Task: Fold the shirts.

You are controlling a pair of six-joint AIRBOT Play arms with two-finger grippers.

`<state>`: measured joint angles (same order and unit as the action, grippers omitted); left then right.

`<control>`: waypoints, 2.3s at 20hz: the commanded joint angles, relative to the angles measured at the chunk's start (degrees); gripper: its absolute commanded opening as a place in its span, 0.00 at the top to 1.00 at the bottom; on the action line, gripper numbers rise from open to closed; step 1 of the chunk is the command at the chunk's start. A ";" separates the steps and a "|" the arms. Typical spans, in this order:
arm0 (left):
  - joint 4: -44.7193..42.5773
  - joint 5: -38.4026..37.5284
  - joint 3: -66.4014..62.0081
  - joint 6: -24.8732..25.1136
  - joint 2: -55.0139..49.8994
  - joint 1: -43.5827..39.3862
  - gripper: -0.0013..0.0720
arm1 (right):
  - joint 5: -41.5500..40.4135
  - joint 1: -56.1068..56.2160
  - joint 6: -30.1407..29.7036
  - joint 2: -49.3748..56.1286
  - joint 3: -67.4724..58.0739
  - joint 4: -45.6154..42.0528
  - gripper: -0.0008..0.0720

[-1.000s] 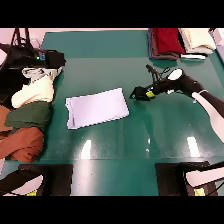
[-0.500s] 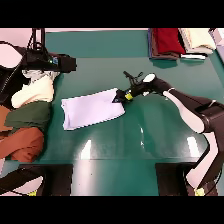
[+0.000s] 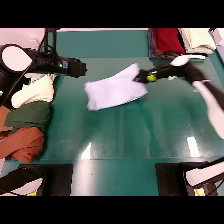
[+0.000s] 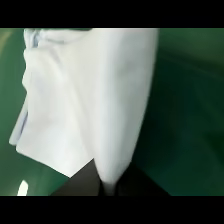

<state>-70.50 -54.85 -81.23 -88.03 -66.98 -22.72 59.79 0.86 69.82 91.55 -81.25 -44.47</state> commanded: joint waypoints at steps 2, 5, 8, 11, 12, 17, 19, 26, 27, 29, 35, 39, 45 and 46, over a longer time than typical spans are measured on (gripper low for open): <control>0.11 0.46 -0.02 -0.04 -0.04 -1.60 0.95 | -0.28 -21.64 0.92 -13.73 9.90 -8.24 0.97; 0.28 0.74 -0.02 -1.33 -0.04 -1.60 0.95 | -2.78 -38.64 0.90 -19.85 15.72 -8.15 0.97; 0.35 2.36 -0.02 -2.21 -0.04 -1.60 0.95 | -6.88 -52.04 0.87 -24.33 21.29 -8.15 0.97; 0.44 2.71 -0.02 -2.21 -0.04 -1.60 0.95 | -8.81 -58.77 0.87 -27.34 26.23 -8.33 0.97; 0.46 2.71 -0.02 -2.19 -0.04 -1.60 0.95 | -9.05 -59.56 0.94 -28.22 27.82 -9.27 0.97; 0.39 2.43 -0.02 -1.97 -0.04 -1.60 0.95 | -7.19 -55.06 6.75 -32.15 32.72 -21.27 0.97; 0.37 1.77 -0.02 -1.92 -0.04 -1.60 0.95 | -4.55 -52.48 6.86 -32.92 32.65 -25.14 0.76; 0.39 1.22 -0.02 -0.94 -0.04 -1.60 0.94 | 3.61 -53.46 7.15 -37.90 25.00 -38.62 0.15; 0.39 1.25 -0.02 -0.83 -0.04 -1.60 0.95 | 3.61 -53.33 7.19 -38.71 23.15 -36.26 0.15; 0.39 1.46 -0.02 -0.83 -0.04 -1.60 0.95 | 3.67 -51.21 7.17 -40.30 20.52 -29.05 0.15; 0.26 1.42 -0.02 -0.90 -0.02 -1.60 0.95 | 4.48 -28.55 7.30 -44.02 20.06 -18.21 0.22; 0.31 3.50 -0.02 -0.90 -0.02 -1.60 0.94 | 3.87 -12.96 7.28 -43.98 20.04 -18.73 0.31; 0.33 5.09 -0.02 -0.90 -0.02 -1.60 0.95 | 2.73 -2.25 7.21 -44.00 20.04 -18.71 0.97; 0.33 5.09 -0.02 -0.90 -0.02 -1.57 0.95 | 2.71 -2.01 7.21 -44.00 20.06 -18.69 0.97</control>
<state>-70.17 -50.50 -81.23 -88.90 -67.00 -24.29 62.78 -4.64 77.10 47.59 -61.17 -63.35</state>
